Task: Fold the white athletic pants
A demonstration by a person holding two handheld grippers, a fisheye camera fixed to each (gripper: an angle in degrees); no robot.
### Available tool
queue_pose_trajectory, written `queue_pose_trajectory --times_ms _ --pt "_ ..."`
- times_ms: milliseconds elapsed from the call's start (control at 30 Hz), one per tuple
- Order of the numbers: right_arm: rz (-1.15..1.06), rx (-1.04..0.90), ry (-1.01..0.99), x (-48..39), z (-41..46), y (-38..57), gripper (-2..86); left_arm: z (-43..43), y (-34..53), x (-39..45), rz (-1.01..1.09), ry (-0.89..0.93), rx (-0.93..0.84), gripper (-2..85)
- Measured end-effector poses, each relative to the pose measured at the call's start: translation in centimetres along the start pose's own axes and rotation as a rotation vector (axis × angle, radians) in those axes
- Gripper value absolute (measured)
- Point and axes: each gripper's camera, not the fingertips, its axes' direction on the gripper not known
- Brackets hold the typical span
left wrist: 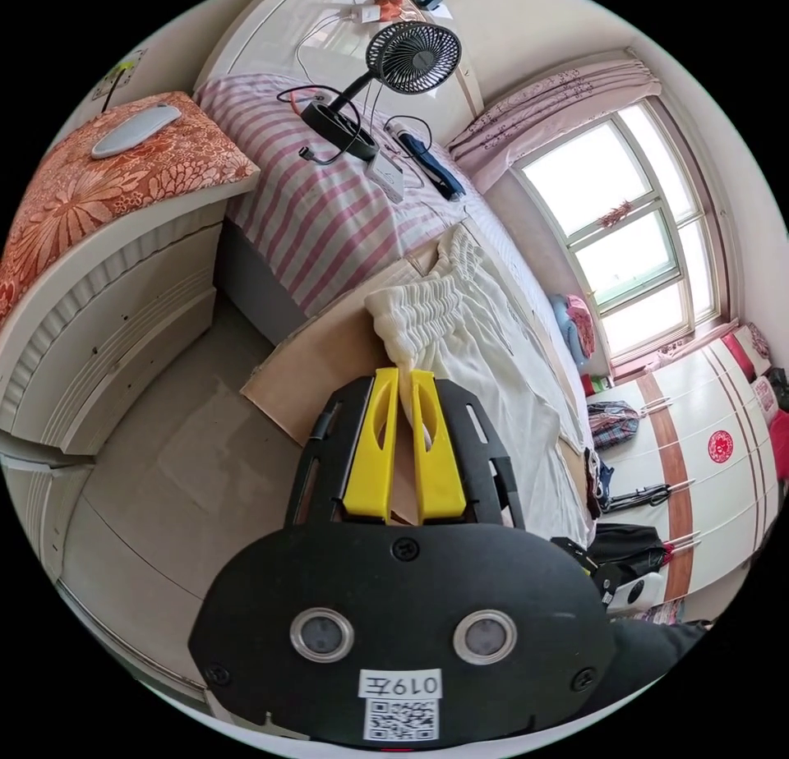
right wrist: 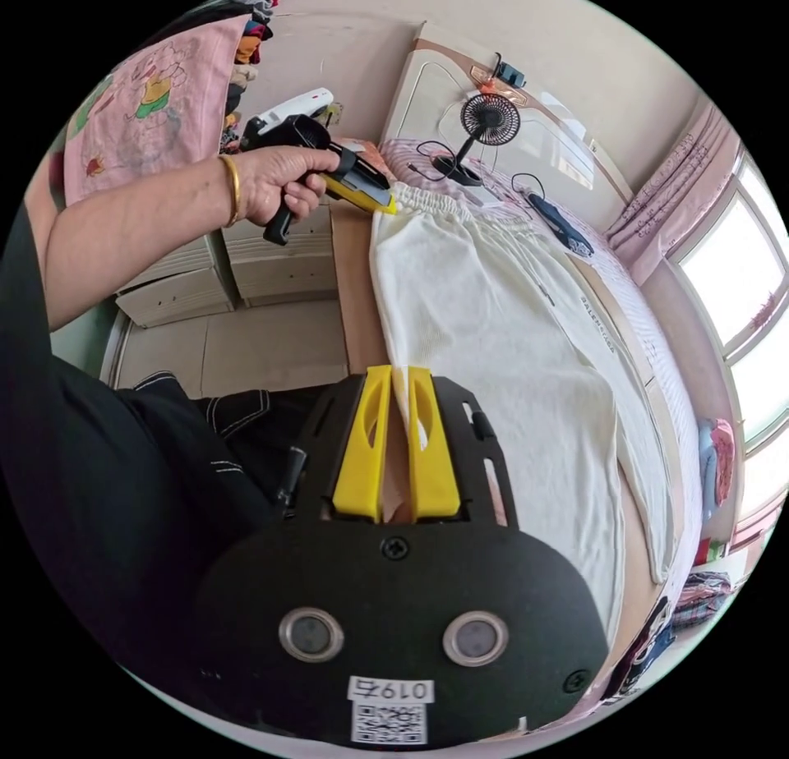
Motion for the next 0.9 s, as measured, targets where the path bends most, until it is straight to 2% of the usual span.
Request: queue_pose_trajectory --times_ms 200,300,367,467,500,600,767,900 --pt "0.206 -0.041 0.155 5.5 -3.5 7.6 5.5 0.3 0.0 0.4 0.008 -0.031 0.006 1.3" --pt "0.469 -0.151 0.371 10.1 -6.4 15.3 2.4 0.5 -0.3 0.4 0.005 -0.03 -0.006 1.2" --pt "0.741 -0.244 0.469 13.7 -9.3 23.0 0.7 0.6 -0.5 0.3 -0.004 -0.027 -0.01 1.2" --pt "0.846 -0.363 0.562 14.8 -11.4 30.7 0.4 0.9 -0.7 0.4 -0.013 -0.032 -0.012 1.3" --pt "0.836 -0.393 0.597 14.7 -11.3 31.7 0.3 0.9 -0.7 0.4 -0.015 -0.032 -0.012 1.3" --pt "0.625 -0.566 0.684 13.2 -8.7 33.7 -0.2 1.0 -1.1 0.3 -0.041 -0.026 -0.019 1.5" --pt "0.091 -0.804 0.745 10.6 -1.6 34.5 0.0 1.2 -1.8 0.4 -0.072 -0.031 -0.03 2.0" --pt "-0.03 -0.856 0.7 11.0 0.4 35.6 5.4 1.2 -2.1 0.4 -0.078 -0.037 -0.026 1.9"
